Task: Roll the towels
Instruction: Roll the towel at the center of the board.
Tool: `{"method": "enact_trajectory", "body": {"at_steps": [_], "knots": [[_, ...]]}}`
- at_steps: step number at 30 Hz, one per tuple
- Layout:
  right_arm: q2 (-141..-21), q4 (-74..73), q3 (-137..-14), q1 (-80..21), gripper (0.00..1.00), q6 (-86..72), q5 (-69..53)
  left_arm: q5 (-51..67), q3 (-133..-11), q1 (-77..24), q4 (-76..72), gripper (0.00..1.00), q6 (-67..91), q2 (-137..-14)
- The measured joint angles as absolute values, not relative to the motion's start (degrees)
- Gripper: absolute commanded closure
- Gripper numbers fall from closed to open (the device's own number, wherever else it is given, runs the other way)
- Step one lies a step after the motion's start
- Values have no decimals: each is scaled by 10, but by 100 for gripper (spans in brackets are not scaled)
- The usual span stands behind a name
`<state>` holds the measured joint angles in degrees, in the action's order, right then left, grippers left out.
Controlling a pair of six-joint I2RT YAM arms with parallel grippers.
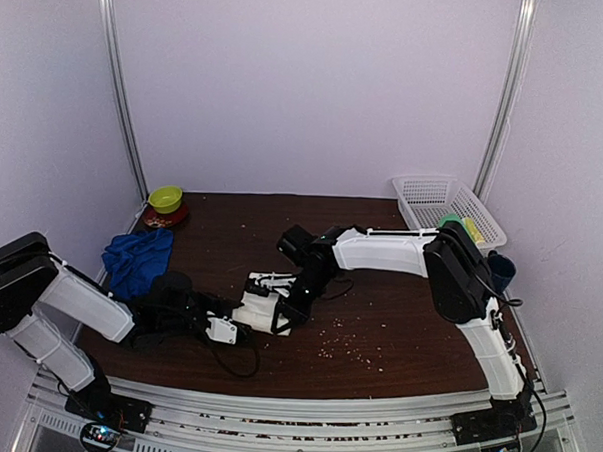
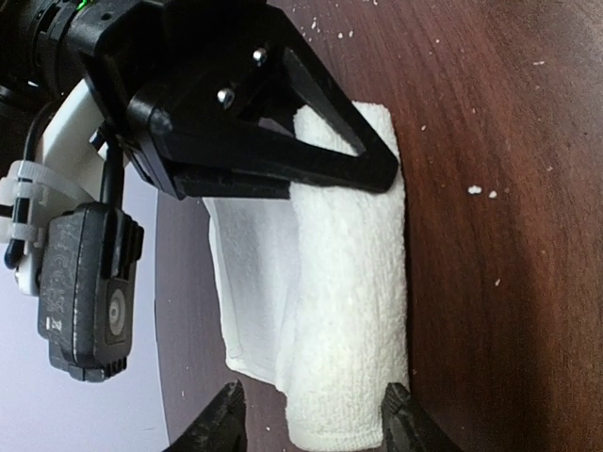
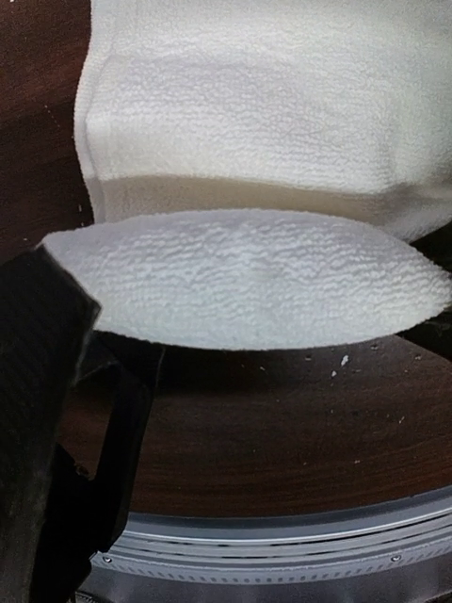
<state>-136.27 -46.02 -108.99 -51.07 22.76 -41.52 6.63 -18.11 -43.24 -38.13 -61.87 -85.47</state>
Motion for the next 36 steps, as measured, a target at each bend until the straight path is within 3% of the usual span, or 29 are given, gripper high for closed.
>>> {"method": "enact_trajectory", "body": {"at_steps": [10, 15, 22, 28, 36], "knots": [[-1369, -469, -1092, -503, 95, 227, -440, 70, -161, -439, -364, 51, -643, -844], [-1370, -469, -1092, -502, 95, 227, -446, 66, -163, -439, -360, 56, -639, -850], [-1371, -469, -1092, -501, 94, 226, -450, 29, -185, -442, -382, 69, -630, -901], [-1371, -469, -1092, -501, 93, 226, -450, 17, -185, -448, -380, 100, -628, -904], [-1371, -469, -1091, -500, 81, 226, -450, 19, -212, -450, -319, 100, -630, -899]]}}
